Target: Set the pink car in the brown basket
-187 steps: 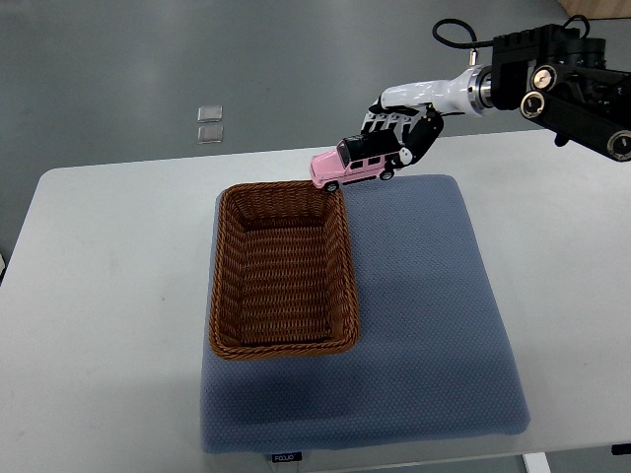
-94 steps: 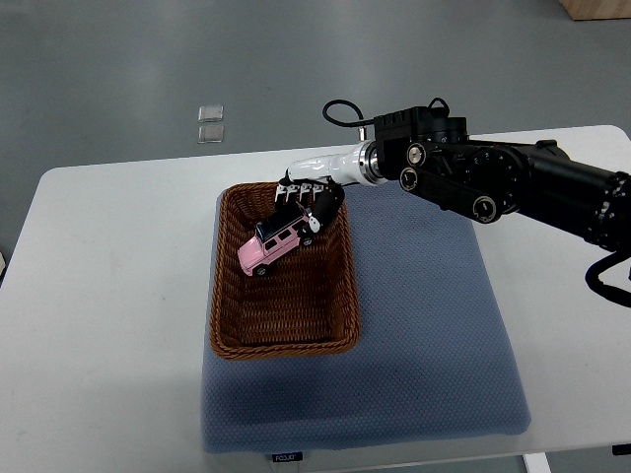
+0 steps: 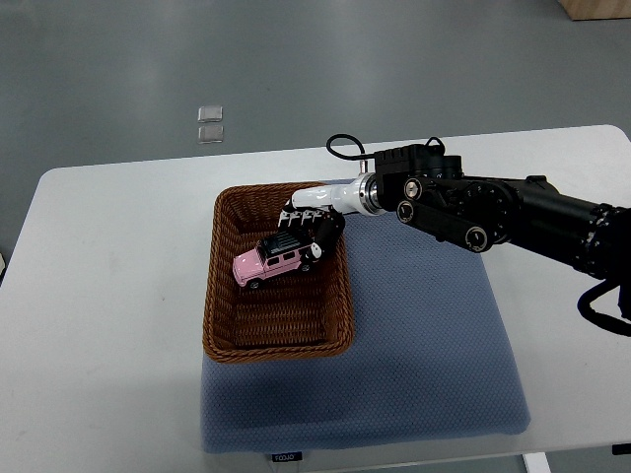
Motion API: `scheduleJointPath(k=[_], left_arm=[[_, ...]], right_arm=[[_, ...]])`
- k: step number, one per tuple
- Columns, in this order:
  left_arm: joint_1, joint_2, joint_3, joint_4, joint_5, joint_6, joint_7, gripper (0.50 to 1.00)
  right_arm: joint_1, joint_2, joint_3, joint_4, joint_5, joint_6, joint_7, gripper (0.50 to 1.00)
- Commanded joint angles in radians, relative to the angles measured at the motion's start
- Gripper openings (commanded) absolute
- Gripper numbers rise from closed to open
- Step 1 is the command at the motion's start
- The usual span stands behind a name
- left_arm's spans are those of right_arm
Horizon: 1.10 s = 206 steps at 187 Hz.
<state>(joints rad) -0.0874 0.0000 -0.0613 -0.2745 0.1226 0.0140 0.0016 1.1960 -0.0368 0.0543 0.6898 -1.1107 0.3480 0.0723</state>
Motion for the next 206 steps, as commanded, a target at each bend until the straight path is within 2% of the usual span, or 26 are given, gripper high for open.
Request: scheduleJointPath(k=[1, 48, 63, 74, 101, 119, 138, 156, 206], left_arm=[[0.000, 0.000, 0.000, 0.001, 0.000, 0.000, 0.000, 1.000], [0.000, 0.000, 0.000, 0.000, 0.000, 0.000, 0.000, 1.000], [0.000, 0.000, 0.000, 0.000, 0.000, 0.000, 0.000, 1.000], [0.000, 0.000, 0.000, 0.000, 0.000, 0.000, 0.000, 1.000], [0.000, 0.000, 0.002, 0.000, 0.000, 0.000, 0.006, 1.000], [0.000, 0.000, 0.002, 0.000, 0.000, 0.000, 0.006, 1.000], [0.000, 0.000, 0.003, 0.000, 0.000, 0.000, 0.006, 1.000], [0.000, 0.000, 0.003, 0.000, 0.000, 0.000, 0.006, 1.000], [0.000, 0.000, 0.005, 0.000, 0.000, 0.000, 0.006, 1.000]], right_arm=[[0.017, -0.026, 0.018, -0.004, 0.006, 0.003, 0.000, 0.909], [0.007, -0.199, 0.309, -0.003, 0.065, 0.005, 0.001, 0.909], [-0.073, -0.244, 0.452, -0.001, 0.164, 0.005, 0.012, 0.909], [-0.156, -0.267, 0.600, -0.001, 0.294, 0.005, 0.044, 0.909], [-0.352, -0.245, 0.866, 0.005, 0.649, 0.005, 0.103, 0.909], [-0.449, -0.186, 0.949, -0.010, 0.882, 0.000, 0.130, 0.909], [-0.492, -0.133, 0.955, -0.059, 1.029, 0.008, 0.172, 0.909], [-0.513, -0.101, 0.954, -0.096, 1.089, 0.014, 0.196, 0.909], [-0.533, -0.078, 0.954, -0.107, 1.094, 0.040, 0.198, 0.909]])
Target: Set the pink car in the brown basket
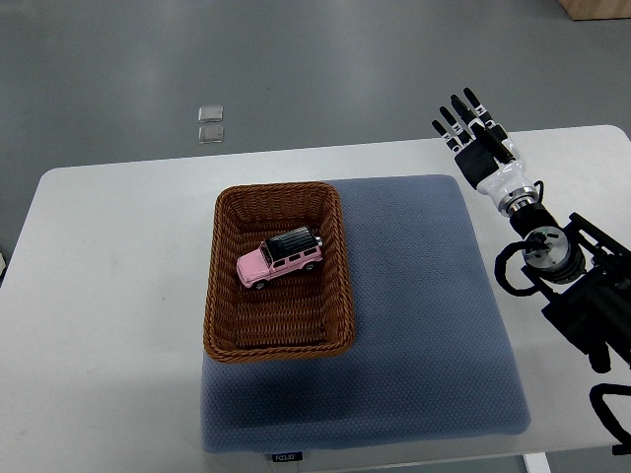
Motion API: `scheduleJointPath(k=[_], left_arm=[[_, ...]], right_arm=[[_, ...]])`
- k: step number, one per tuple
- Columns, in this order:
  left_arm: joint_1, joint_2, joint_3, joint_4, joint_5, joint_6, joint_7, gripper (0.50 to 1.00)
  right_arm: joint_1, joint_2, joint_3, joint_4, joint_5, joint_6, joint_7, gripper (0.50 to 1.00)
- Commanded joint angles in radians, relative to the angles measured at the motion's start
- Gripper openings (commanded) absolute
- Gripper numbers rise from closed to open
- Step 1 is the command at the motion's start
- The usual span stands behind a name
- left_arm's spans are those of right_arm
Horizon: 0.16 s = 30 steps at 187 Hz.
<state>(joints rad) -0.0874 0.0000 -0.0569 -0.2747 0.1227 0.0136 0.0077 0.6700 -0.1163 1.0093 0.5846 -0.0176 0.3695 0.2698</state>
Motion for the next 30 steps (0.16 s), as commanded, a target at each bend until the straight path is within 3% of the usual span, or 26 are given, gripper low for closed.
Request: scheduleJointPath(k=[1, 30], left_arm=[[0.000, 0.000, 0.000, 0.000, 0.000, 0.000, 0.000, 1.000], [0.000, 0.000, 0.002, 0.000, 0.000, 0.000, 0.000, 1.000]], right_arm=[[-0.007, 0.001, -0.002, -0.002, 0.001, 0.019, 0.000, 0.909], [-0.020, 0.001, -0.003, -0.003, 0.001, 0.036, 0.000, 0.909]])
